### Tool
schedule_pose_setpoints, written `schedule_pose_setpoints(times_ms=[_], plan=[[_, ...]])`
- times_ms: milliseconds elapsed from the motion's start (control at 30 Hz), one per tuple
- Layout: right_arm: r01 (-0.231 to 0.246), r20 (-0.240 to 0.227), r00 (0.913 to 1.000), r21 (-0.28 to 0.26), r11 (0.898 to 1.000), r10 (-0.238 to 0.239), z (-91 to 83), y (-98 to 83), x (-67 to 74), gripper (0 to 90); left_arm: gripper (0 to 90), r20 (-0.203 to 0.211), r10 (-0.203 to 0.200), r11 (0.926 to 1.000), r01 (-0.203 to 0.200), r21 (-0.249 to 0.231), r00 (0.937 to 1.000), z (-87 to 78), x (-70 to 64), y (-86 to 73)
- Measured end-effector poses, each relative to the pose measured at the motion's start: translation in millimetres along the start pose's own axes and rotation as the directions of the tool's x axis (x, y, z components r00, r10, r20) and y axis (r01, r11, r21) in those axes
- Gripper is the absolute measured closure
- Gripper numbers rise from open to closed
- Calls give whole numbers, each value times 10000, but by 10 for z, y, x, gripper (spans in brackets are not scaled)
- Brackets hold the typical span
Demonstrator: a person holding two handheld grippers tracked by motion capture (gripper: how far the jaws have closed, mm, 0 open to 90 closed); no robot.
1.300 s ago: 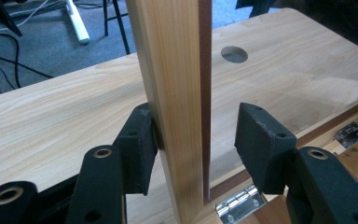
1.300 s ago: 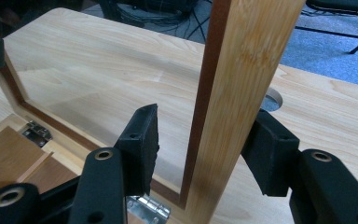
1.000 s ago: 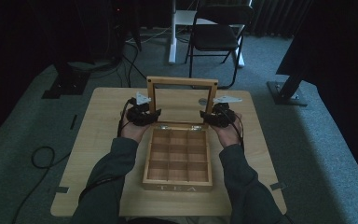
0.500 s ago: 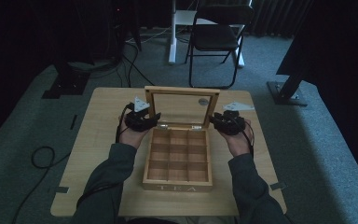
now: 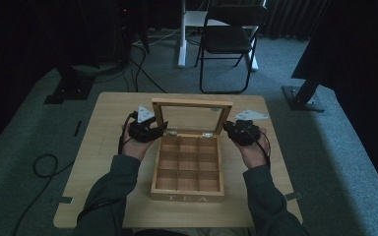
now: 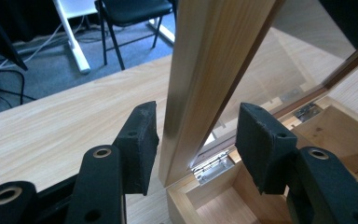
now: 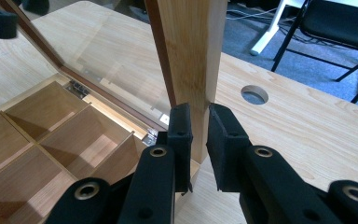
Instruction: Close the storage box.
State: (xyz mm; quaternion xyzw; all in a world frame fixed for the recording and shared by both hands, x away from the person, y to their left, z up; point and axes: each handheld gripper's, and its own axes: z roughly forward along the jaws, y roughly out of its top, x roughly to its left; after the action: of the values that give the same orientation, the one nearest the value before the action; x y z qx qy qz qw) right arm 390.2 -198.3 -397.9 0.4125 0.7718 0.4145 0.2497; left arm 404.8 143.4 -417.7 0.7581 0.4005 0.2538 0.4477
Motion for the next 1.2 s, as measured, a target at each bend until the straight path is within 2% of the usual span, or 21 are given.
schedule_pose_setpoints(times_ms=[133, 367, 500, 633, 833, 1200], plan=[[7, 61, 10000, -14, 10000, -7, -9, -4, 16, 791, 496, -20, 32, 9996, -32, -286, 10000, -118, -7, -2], [58, -53, 10000, -35, 10000, -58, -37, -45, 36, 780, 647, 20, 197, 9989, -196, -423, 9998, -289, -44, 50], [88, -69, 9999, -46, 10000, -89, -57, -61, 47, 781, 656, -78, 373, 9981, -377, -496, 9993, -366, -75, 67], [98, -90, 9999, -73, 9999, -99, -78, -73, 61, 781, 677, 20, 346, 9961, -343, -811, 9994, -473, -87, 74], [164, -72, 9998, -175, 9997, -166, -125, -90, 88, 781, 725, 7, 418, 9942, -416, -995, 9991, -588, -116, 71], [249, -55, 9997, -298, 9992, -251, -197, -107, 133, 776, 736, 122, 318, 9946, -304, -997, 9994, -651, -144, 31]])
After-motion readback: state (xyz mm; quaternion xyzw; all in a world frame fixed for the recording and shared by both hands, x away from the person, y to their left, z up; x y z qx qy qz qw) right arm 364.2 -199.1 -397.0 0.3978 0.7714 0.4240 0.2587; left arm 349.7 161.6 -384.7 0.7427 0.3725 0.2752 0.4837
